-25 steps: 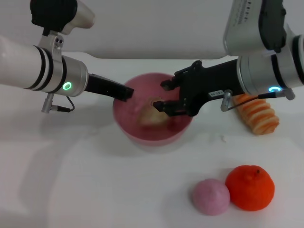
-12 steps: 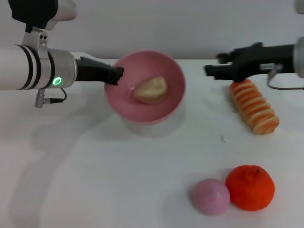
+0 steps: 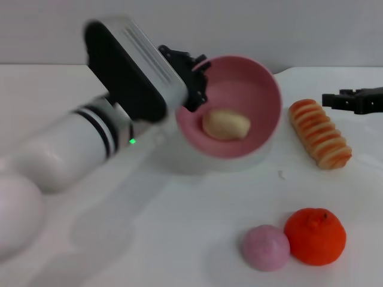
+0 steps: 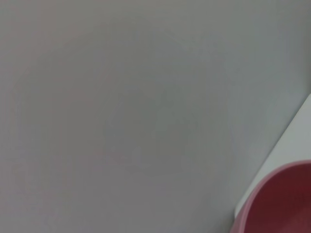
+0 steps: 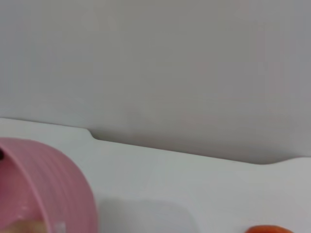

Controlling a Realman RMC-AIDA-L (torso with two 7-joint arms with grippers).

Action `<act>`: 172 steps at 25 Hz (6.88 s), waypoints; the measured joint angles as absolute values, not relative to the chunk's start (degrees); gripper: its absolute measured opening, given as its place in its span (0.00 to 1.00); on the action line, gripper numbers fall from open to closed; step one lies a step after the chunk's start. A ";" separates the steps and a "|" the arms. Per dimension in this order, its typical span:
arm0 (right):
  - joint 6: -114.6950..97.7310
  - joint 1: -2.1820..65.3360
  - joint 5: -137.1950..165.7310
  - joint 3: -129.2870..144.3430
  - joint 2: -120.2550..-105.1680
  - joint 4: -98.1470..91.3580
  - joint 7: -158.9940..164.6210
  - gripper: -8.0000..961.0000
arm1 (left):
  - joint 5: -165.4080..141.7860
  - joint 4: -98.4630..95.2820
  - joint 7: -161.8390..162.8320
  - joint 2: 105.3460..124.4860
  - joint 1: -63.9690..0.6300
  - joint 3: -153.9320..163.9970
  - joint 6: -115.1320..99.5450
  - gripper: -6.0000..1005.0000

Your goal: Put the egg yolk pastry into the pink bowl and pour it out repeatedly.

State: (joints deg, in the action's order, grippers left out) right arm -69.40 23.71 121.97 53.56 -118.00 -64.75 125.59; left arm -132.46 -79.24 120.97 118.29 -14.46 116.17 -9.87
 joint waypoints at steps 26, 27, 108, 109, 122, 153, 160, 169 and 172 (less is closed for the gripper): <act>-69.30 22.82 121.45 52.21 -118.44 -64.21 125.76 0.55 | -140.60 -46.57 87.53 119.09 -22.53 146.69 59.90 0.01; -69.29 22.91 121.41 52.21 -118.46 -64.14 125.77 0.55 | -141.66 -45.84 87.00 119.10 -22.63 147.18 61.20 0.01; -57.81 41.25 113.02 90.20 -118.76 -41.98 121.38 0.56 | -141.68 -74.08 146.43 117.86 -23.41 58.13 -75.82 0.01; -58.14 41.01 112.78 88.81 -118.74 -41.89 121.38 0.52 | -141.68 -74.08 146.43 117.86 -23.40 58.13 -75.63 0.01; -70.68 31.43 112.64 69.65 -117.44 -60.29 120.97 0.26 | -141.07 -68.25 146.54 118.04 -28.51 64.26 -73.13 0.01; -65.02 28.03 114.08 74.86 -118.83 -72.35 116.18 0.57 | -130.60 -59.43 147.98 118.44 -36.43 84.33 -61.54 0.01; -61.49 24.65 110.17 69.83 -118.66 -69.98 115.14 0.60 | -128.85 -56.30 147.97 118.57 -36.19 89.94 -56.72 0.01; -61.33 24.18 110.12 69.58 -118.64 -68.51 114.89 0.60 | -127.75 -55.48 148.47 118.57 -36.32 90.09 -56.20 0.11; -61.28 24.17 110.12 69.56 -118.64 -68.03 114.87 0.60 | -127.64 -55.35 148.60 118.56 -36.39 89.83 -56.16 0.20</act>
State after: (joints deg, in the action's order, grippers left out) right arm -61.28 24.17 110.12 69.56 -118.64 -68.03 114.87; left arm -127.64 -55.35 148.60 118.56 -36.39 89.83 -56.16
